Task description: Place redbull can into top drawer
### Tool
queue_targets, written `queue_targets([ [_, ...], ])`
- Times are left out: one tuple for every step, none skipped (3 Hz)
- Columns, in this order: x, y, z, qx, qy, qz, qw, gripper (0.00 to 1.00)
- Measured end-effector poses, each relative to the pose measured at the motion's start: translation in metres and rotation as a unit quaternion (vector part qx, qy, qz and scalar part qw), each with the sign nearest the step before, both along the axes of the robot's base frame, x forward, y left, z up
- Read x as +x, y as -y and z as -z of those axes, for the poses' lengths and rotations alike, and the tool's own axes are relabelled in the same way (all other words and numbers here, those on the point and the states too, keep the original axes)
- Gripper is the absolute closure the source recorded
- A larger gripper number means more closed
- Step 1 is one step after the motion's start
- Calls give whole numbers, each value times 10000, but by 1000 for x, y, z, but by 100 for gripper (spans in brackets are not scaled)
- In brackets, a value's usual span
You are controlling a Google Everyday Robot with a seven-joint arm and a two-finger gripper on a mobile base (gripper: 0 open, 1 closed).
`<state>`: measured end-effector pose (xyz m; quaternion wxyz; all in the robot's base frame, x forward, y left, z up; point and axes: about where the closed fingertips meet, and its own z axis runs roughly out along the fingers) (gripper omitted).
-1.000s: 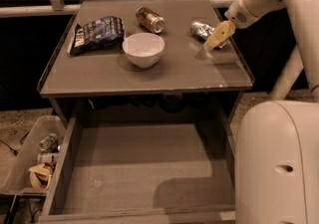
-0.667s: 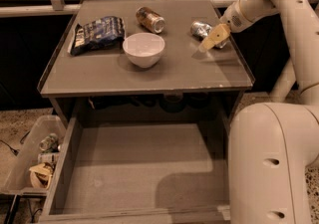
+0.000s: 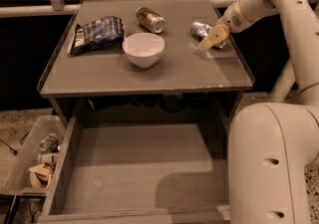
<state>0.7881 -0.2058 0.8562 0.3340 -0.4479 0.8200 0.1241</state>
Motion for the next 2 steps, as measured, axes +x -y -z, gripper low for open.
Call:
queue_targets([
  [0,0,0,0,0,0,10000,41],
  [0,0,0,0,0,0,10000,64],
])
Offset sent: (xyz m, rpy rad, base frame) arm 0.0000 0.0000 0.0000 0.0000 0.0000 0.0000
